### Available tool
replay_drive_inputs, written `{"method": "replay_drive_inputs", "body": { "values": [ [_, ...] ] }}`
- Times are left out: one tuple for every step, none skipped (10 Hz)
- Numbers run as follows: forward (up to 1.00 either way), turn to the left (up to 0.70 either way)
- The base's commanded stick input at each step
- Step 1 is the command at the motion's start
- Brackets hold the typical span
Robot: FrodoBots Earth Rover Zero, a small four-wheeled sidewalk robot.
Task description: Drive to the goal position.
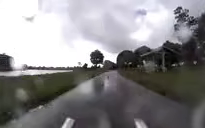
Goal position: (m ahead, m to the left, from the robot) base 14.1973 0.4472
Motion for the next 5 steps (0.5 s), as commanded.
{"method": "replay_drive_inputs", "body": {
  "values": [
    [1.00,0.00],
    [1.00,0.00],
    [1.00,0.00],
    [1.00,0.00],
    [1.00,0.00]
  ]
}}
